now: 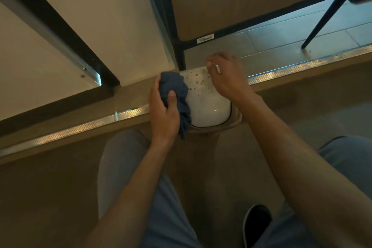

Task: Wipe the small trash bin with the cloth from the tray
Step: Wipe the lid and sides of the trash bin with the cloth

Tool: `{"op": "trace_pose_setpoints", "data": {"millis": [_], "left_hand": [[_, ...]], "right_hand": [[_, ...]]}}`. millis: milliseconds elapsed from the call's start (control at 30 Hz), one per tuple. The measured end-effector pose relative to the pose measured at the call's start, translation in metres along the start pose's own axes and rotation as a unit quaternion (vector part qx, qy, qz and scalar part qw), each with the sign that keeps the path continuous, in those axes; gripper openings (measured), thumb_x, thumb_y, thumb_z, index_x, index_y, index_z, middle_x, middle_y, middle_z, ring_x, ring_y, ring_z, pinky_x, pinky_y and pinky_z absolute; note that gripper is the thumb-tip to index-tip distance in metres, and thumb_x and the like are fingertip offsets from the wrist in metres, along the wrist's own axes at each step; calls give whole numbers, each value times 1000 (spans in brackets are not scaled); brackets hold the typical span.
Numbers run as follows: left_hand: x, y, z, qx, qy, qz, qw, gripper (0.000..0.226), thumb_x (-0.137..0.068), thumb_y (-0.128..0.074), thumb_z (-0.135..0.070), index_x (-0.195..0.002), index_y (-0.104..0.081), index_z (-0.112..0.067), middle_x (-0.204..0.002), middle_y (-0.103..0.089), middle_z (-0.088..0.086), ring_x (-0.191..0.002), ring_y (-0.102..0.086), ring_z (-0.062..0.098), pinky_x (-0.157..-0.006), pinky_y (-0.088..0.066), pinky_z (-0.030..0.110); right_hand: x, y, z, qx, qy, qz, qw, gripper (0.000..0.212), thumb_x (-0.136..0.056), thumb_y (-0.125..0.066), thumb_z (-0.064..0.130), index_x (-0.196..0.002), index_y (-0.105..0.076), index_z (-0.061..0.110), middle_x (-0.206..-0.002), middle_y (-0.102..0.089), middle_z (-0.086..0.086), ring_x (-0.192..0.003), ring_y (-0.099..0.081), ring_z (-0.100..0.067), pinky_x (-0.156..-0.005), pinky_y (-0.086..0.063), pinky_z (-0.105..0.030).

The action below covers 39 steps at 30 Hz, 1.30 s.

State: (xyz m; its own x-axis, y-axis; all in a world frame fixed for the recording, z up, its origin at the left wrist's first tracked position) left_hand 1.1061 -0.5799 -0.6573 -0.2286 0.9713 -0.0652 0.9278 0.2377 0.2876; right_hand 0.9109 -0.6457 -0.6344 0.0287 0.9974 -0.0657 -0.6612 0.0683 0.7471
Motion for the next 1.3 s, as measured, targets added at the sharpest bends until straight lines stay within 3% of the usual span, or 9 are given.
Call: {"op": "trace_pose_setpoints", "data": {"millis": [167,333,433,633,800,1000,1133,1233,1300], "left_hand": [[-4,-5,11,-10,8,27,1000,49,-106,-50,-25,-153,-35,-23,-145,-41,-10,-133,-41,2,-105,-33,7],[0,-11,22,-68,-19,68,995,49,-105,-50,-38,-152,-35,-36,-141,-44,-3,-127,-48,12,-105,-46,31],[-1,-13,24,-127,-38,81,988,49,-104,-47,-47,-151,-35,-40,-140,-42,3,-124,-51,23,-97,-52,43],[-12,-15,26,-207,-72,73,973,54,-105,-45,-44,-154,-36,-25,-166,-18,1,-147,-25,25,-113,-35,40],[-29,-24,30,-176,-73,103,976,51,-108,-38,-42,-157,-26,-32,-160,-31,2,-144,-32,23,-112,-32,35],[-83,-46,20,-201,-22,79,976,41,-106,-36,-35,-141,-52,-19,-144,-52,8,-133,-46,29,-111,-39,41],[-112,-55,20,-196,42,103,974,37,-106,-37,-35,-138,-53,-30,-137,-61,-1,-122,-57,22,-98,-45,35],[-88,-47,20,-183,-42,61,980,35,-108,-38,-35,-134,-58,-25,-133,-61,1,-121,-57,18,-99,-45,30],[-51,-41,27,-154,-93,50,982,38,-109,-39,-36,-141,-51,-22,-145,-49,4,-134,-48,16,-109,-39,24]], "right_hand": [[-8,-8,-17,-9,-55,22,998,47,-106,-29,45,-133,-61,22,-135,-58,-6,-128,-50,-28,-106,-43,-55],[-6,-16,-19,-5,-60,21,998,43,-110,-33,38,-132,-62,14,-131,-59,-9,-123,-51,-26,-98,-38,-33],[-5,-24,-14,19,-68,2,998,43,-109,-34,41,-135,-61,19,-139,-55,-9,-131,-45,-28,-101,-33,-34],[-3,-37,-14,45,-78,-56,994,39,-108,-36,44,-130,-62,28,-137,-56,-1,-133,-41,-28,-100,-44,-46],[-1,-41,-18,48,-67,-88,993,35,-107,-35,42,-124,-63,29,-134,-60,2,-132,-45,-25,-95,-47,-45],[-1,-45,-19,75,-46,-137,987,33,-107,-37,36,-120,-65,27,-125,-66,3,-128,-51,-26,-85,-52,-42],[-3,-46,-20,70,-61,-149,985,32,-107,-37,36,-119,-66,29,-125,-66,5,-129,-50,-23,-85,-49,-40],[-2,-47,-21,63,-55,-153,985,36,-105,-35,39,-119,-66,28,-125,-66,4,-128,-50,-24,-86,-50,-42],[-2,-47,-21,66,-53,-159,984,38,-104,-33,40,-118,-66,28,-124,-66,4,-129,-50,-24,-85,-52,-45]]}}
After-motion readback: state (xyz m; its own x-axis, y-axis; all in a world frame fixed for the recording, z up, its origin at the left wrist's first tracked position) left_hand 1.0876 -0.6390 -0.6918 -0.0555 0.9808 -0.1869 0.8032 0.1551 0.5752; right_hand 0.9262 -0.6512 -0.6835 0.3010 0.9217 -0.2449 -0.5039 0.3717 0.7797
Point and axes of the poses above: each hand's wrist, its own x-axis away from the middle knuckle, its own y-axis out of the back of the hand, z = x × y, the point moved 4 cm from there along -x, towards the middle knuckle
